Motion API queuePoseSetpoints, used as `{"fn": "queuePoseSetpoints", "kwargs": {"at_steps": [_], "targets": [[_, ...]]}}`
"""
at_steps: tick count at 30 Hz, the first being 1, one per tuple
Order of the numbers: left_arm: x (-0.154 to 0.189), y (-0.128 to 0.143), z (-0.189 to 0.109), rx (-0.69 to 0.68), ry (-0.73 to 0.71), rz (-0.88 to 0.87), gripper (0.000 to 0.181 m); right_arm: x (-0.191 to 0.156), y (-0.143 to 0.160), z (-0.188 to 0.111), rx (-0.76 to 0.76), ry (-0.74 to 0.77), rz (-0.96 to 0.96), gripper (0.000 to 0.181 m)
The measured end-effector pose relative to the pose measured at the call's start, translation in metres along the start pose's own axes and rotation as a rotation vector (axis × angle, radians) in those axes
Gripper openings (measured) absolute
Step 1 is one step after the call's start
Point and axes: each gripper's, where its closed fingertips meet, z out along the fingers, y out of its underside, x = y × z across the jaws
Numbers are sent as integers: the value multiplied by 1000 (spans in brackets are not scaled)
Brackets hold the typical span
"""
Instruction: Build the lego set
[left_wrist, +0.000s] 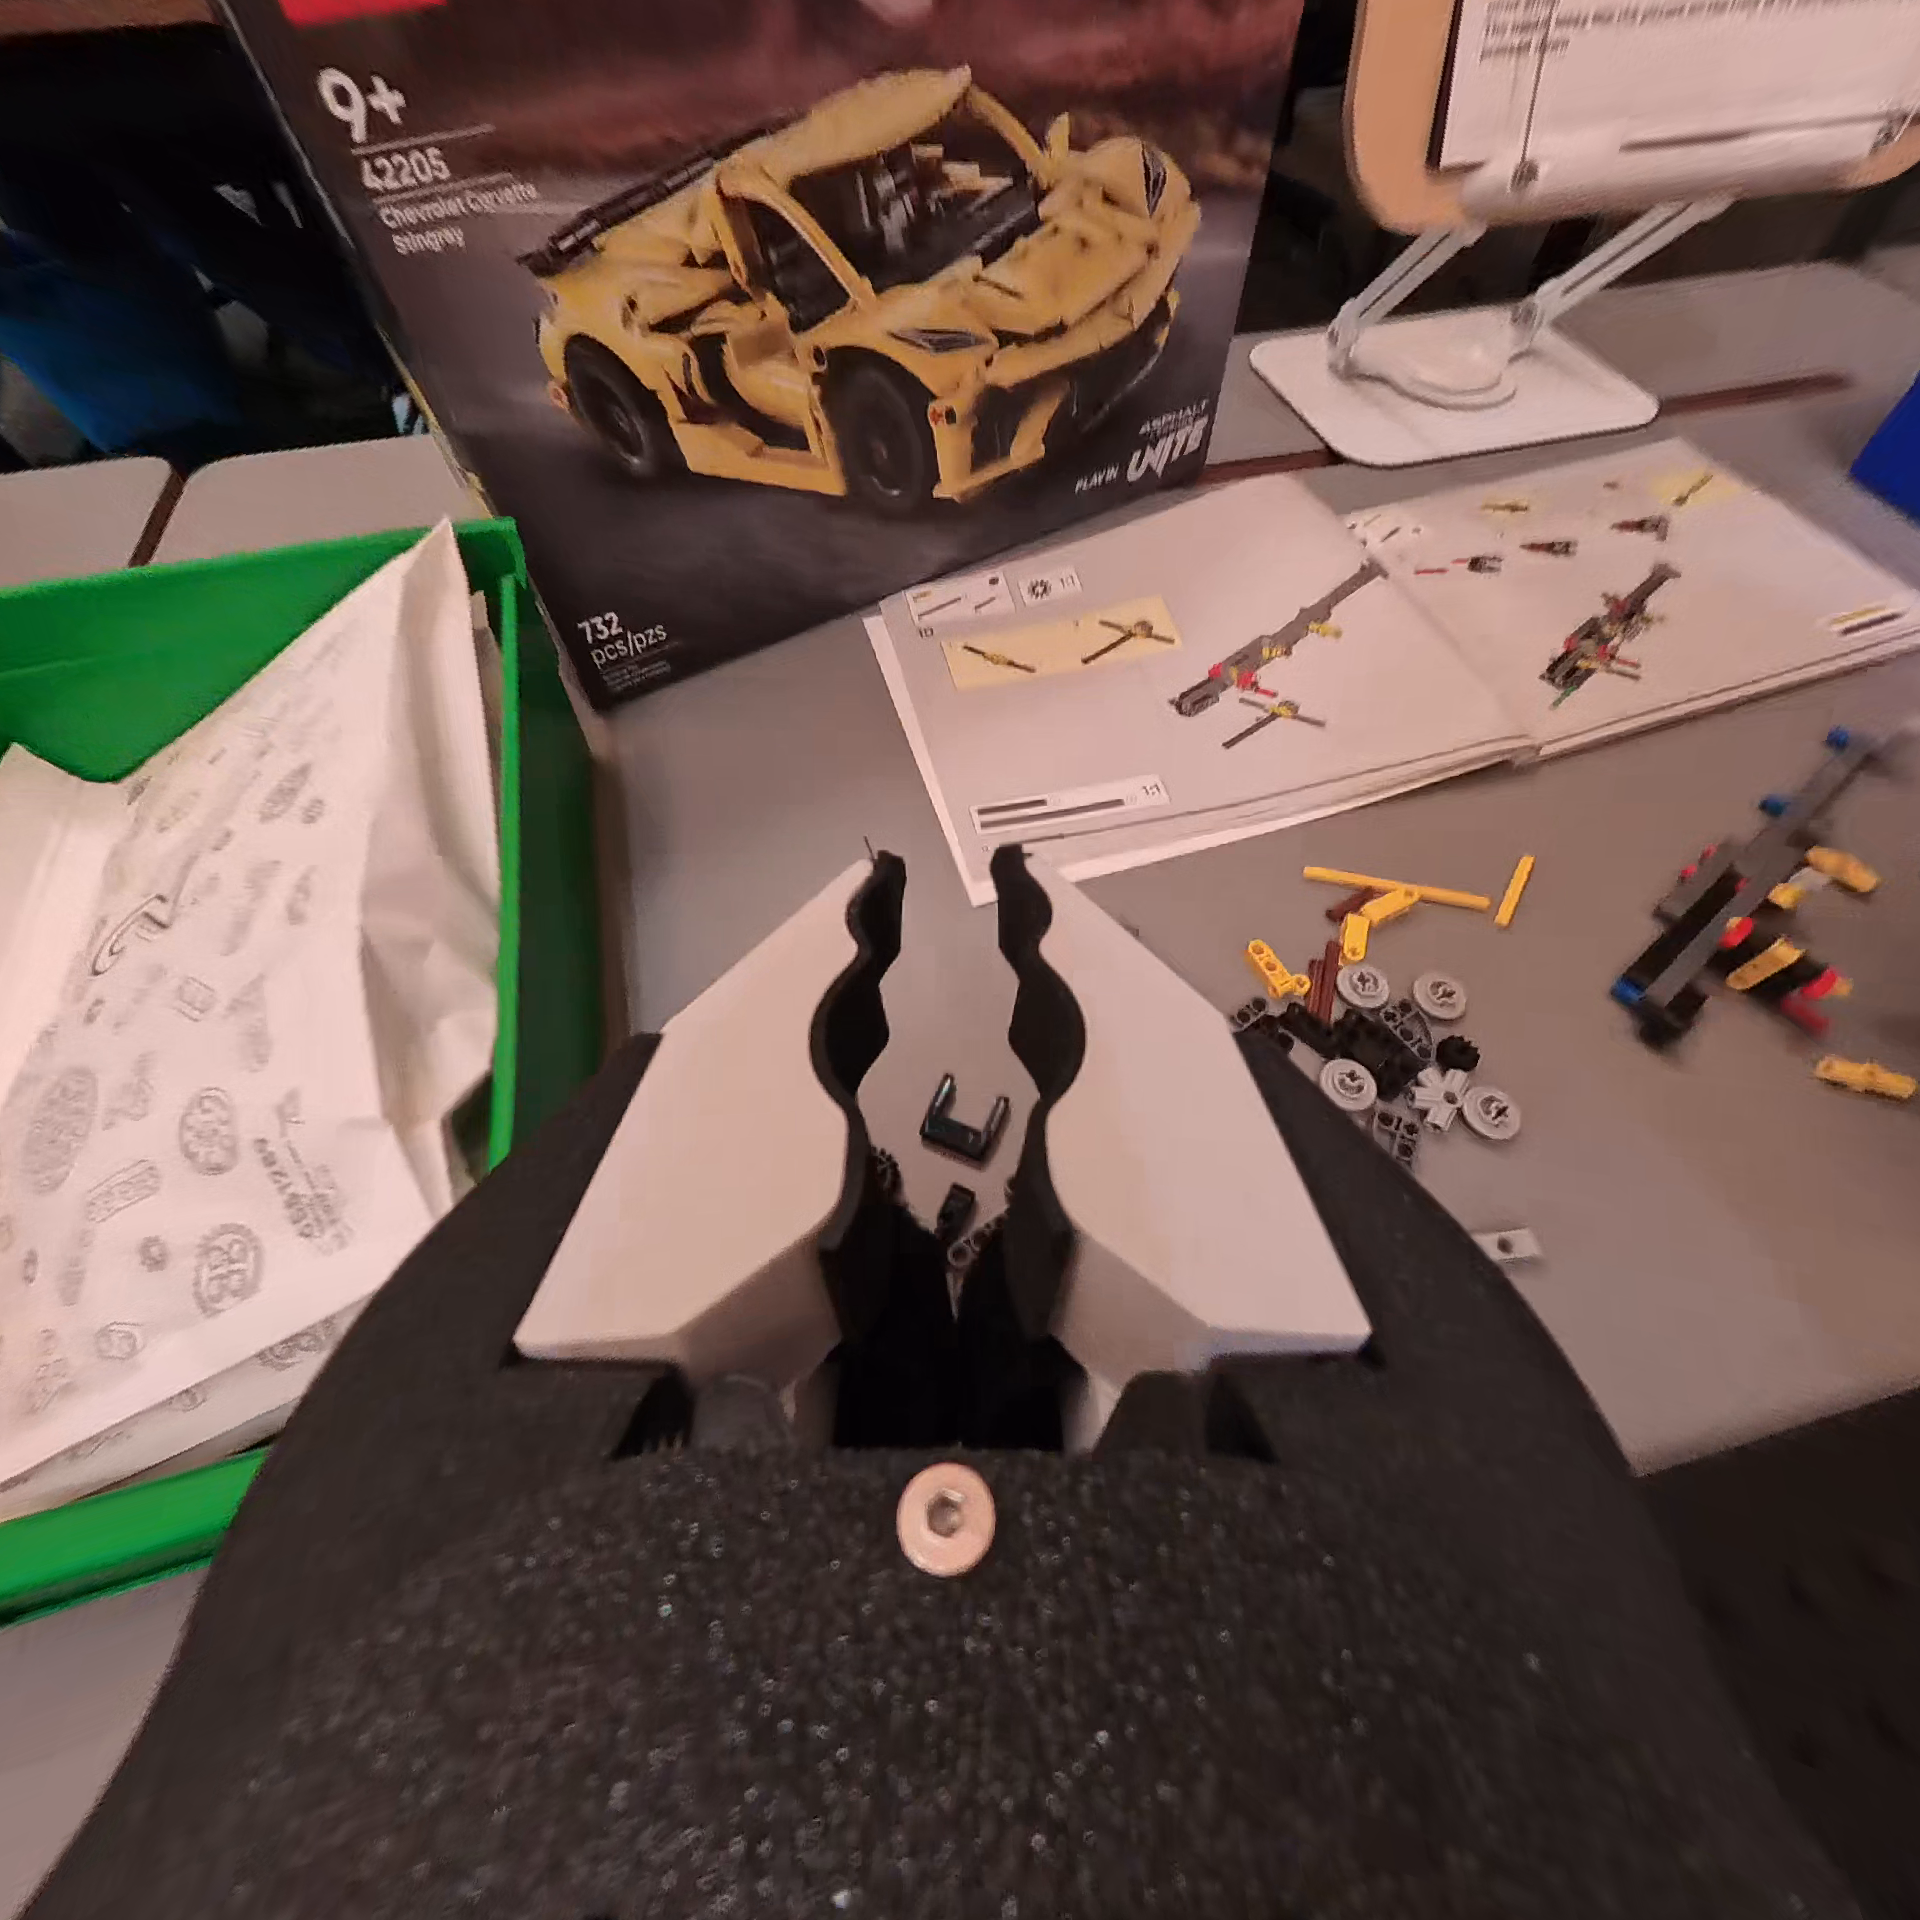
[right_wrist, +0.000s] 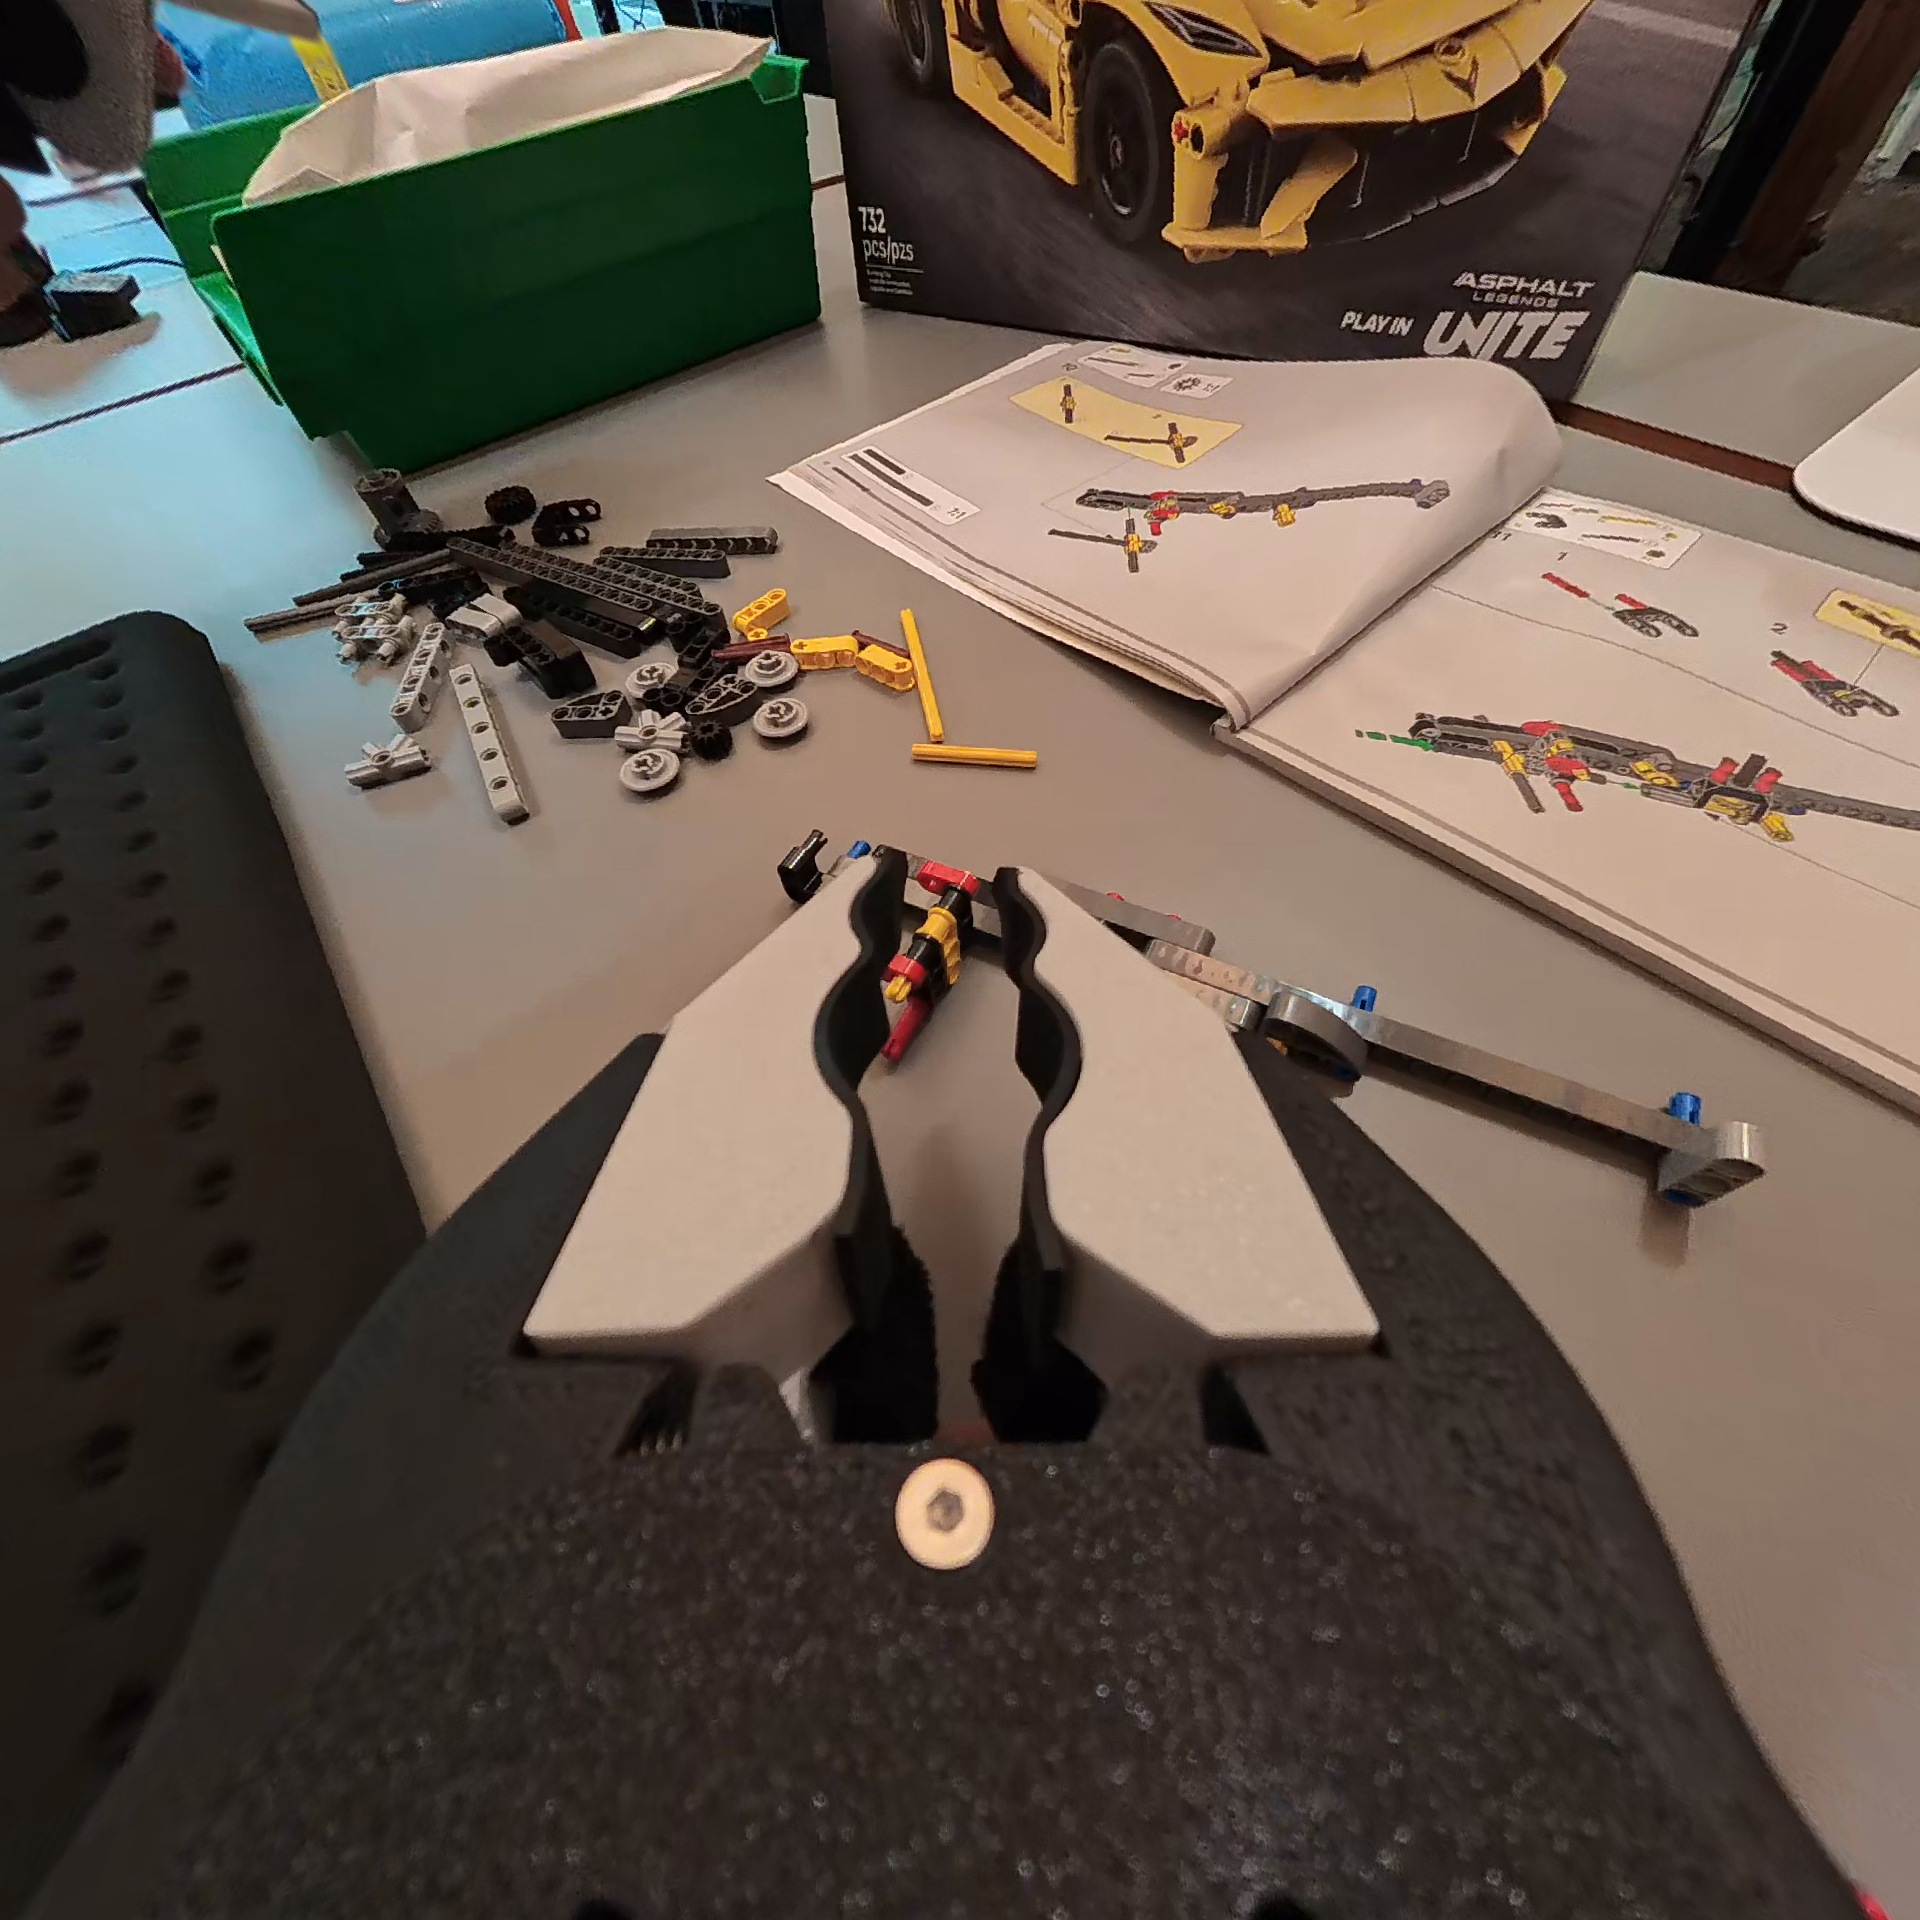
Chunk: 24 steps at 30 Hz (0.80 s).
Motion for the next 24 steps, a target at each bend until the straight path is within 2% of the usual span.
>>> {"fn": "queuePoseSetpoints", "kwargs": {"at_steps": [2,4,8,10,14,17,24], "targets": [[-8,-3,-4,-1,-17,8,17,0,0,0,-3,-2,4,18],[-11,6,-5,-41,-36,52,17,0,1,1,-6,-4,5,18],[-23,67,-8,-309,-58,97,13,-1,1,1,-7,-7,4,18],[-23,101,-14,-437,-10,78,13,-1,2,1,-9,-10,8,18],[-29,144,-24,-577,24,106,14,-2,3,2,-18,-16,9,18],[-25,157,-26,-616,67,104,13,-2,5,3,-26,-16,3,18],[-9,167,-23,-646,150,185,11,0,4,2,-24,-9,10,18]]}}
